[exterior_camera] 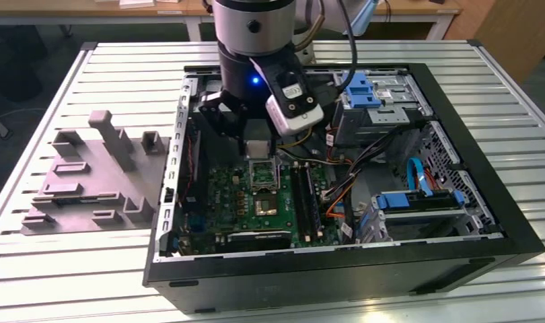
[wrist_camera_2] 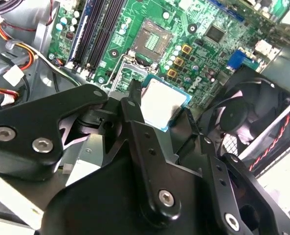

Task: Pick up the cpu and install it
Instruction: 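Place the cpu into insertion slot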

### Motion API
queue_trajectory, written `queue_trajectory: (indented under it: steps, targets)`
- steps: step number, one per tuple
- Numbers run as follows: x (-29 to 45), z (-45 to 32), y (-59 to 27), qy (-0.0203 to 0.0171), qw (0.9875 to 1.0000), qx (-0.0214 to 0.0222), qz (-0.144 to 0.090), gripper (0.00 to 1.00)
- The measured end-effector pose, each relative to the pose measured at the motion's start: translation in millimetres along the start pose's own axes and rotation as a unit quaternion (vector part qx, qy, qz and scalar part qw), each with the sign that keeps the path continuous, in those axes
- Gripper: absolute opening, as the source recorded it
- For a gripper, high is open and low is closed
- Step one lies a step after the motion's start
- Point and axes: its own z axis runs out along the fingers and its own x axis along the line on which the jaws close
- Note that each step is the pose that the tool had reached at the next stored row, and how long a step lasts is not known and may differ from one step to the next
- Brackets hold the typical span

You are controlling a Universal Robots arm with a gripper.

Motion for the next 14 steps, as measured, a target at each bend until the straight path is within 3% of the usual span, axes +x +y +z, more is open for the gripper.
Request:
queue_trajectory:
  steps: [14]
  targets:
    - [-2.6, 24.1, -2.2, 0.0001, 1.0000, 0.0001, -0.006, 0.47]
